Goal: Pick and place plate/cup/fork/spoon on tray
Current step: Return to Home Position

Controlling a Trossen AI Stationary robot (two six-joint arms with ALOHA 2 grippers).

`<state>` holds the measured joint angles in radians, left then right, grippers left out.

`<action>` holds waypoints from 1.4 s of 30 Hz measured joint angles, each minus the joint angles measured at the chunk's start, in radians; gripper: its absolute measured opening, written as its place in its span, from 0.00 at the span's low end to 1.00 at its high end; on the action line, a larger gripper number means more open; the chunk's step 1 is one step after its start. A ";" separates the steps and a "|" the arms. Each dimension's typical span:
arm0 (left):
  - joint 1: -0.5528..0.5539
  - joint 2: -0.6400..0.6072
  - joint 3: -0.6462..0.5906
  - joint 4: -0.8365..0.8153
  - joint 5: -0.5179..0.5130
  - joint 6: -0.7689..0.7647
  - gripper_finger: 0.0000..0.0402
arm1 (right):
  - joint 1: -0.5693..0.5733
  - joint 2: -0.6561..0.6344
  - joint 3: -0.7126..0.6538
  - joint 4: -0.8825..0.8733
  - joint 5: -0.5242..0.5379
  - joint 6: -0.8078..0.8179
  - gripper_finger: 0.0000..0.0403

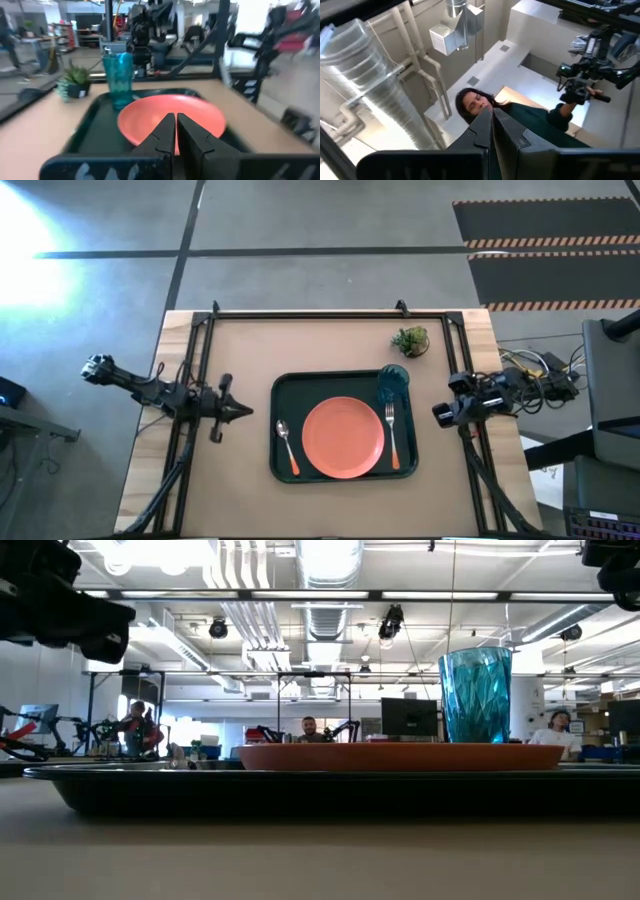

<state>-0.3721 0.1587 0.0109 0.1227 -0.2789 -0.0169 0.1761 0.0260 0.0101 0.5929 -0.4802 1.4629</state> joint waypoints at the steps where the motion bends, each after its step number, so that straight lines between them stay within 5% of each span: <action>1: 0.000 0.012 0.001 0.001 -0.014 0.028 0.00 | 0.000 0.004 0.000 -0.007 -0.001 -0.014 0.02; 15: 0.074 0.134 0.011 0.025 -0.041 0.111 0.00 | -0.002 0.076 0.000 -0.021 -0.034 -0.075 0.02; 22: 0.078 0.116 0.065 0.028 0.103 0.113 0.00 | -0.002 0.073 0.000 0.314 -0.160 -0.081 0.02; 25: 0.078 0.101 0.069 0.027 0.104 0.113 0.00 | -0.002 0.072 0.000 0.304 -0.247 -0.204 0.02; 28: 0.078 0.090 0.064 0.026 0.105 0.112 0.00 | -0.002 0.073 0.000 0.102 -0.269 -0.359 0.02; 33: 0.078 0.089 0.063 0.026 0.104 0.112 0.00 | -0.003 0.074 0.000 -0.197 -0.146 -0.663 0.02; 42: 0.078 0.089 0.063 0.026 0.104 0.111 0.00 | -0.005 0.071 0.055 -0.315 -0.120 -1.308 0.02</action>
<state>-0.2939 0.2478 0.0738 0.1482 -0.1745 0.0944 0.1715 0.0975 0.0652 0.2774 -0.5998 0.1552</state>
